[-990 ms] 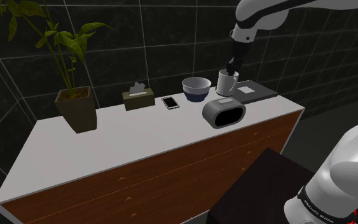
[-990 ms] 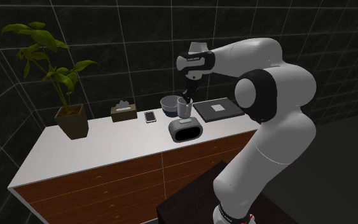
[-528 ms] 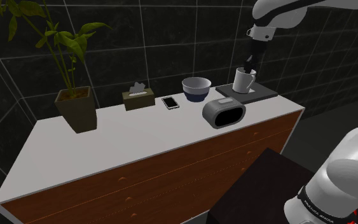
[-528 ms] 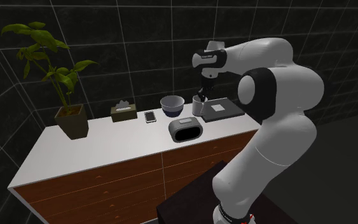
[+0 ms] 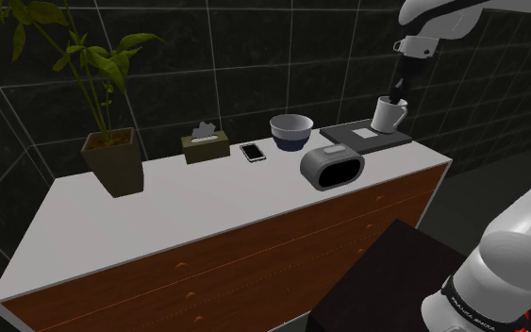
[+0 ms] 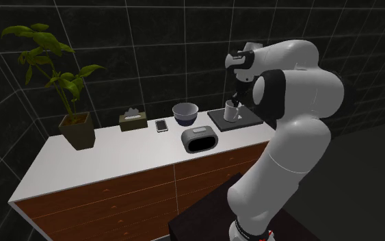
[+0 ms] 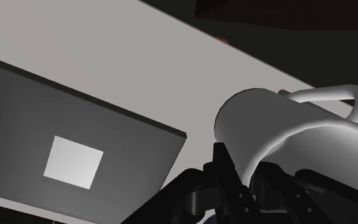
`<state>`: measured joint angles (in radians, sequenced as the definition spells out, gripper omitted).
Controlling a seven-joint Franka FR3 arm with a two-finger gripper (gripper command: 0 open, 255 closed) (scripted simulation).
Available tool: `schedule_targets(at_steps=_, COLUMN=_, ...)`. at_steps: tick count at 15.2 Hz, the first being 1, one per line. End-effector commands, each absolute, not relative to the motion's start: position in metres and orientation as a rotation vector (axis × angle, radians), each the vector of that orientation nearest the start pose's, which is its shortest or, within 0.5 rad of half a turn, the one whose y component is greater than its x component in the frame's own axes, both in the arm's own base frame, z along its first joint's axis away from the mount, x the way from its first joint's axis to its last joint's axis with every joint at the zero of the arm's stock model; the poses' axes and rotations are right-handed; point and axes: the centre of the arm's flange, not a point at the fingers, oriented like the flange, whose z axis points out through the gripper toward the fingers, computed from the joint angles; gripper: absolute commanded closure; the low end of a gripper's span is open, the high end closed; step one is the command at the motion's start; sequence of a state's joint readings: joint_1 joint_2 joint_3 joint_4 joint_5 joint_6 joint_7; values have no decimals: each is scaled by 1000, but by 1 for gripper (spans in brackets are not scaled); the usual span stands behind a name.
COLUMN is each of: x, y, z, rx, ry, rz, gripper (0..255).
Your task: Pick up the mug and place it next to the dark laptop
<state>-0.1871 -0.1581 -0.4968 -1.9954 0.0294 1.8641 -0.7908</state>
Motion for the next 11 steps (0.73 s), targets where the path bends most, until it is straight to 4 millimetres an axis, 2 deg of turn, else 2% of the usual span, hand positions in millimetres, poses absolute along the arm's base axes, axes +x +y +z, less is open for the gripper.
schedule_targets(at_steps=1, x=383, y=-356, z=521, rx=-3064, ry=-161, rz=-116, gripper=255)
schedule_targets(at_steps=11, x=329, y=-477, z=521, rx=-3064, ry=-161, rz=-116, gripper=255)
